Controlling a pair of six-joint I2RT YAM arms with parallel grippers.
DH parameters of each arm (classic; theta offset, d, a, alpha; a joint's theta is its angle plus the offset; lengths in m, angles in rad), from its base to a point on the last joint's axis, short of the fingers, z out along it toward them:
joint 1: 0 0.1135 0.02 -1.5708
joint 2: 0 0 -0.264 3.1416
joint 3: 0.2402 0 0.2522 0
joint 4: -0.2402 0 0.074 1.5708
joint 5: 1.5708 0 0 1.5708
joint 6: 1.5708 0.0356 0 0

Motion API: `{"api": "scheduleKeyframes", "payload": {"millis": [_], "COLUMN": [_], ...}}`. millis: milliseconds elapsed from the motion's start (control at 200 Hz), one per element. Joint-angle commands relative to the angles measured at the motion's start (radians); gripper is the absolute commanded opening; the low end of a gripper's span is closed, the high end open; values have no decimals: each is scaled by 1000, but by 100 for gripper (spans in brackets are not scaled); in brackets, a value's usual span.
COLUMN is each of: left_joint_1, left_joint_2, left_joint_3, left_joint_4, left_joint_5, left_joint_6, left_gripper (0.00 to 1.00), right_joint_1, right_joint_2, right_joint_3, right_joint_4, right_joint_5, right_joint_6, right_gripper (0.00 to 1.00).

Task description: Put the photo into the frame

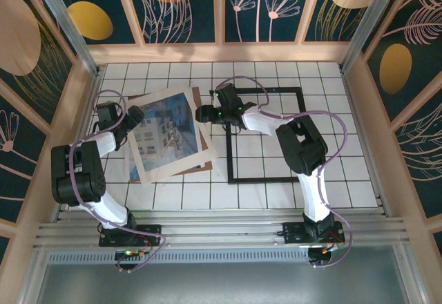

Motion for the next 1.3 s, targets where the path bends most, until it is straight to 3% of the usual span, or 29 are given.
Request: {"api": "scheduleKeyframes", "payload": {"millis": [0, 746, 1291], "left_joint_1": [2, -70, -73], "left_joint_2": [3, 70, 126], "left_joint_3": [-13, -3, -37], "left_joint_4": [-79, -92, -14], "left_joint_5": [-54, 82, 166], "left_joint_6": [8, 65, 45], "left_gripper": [95, 89, 84], "right_joint_1": [-14, -23, -23], "right_joint_2": [22, 188, 238], "right_joint_3": [5, 182, 241], "right_joint_4": [14, -84, -84], "right_joint_5": [101, 114, -53], "right_joint_6": [-33, -61, -5], "right_gripper": [70, 74, 69]}}
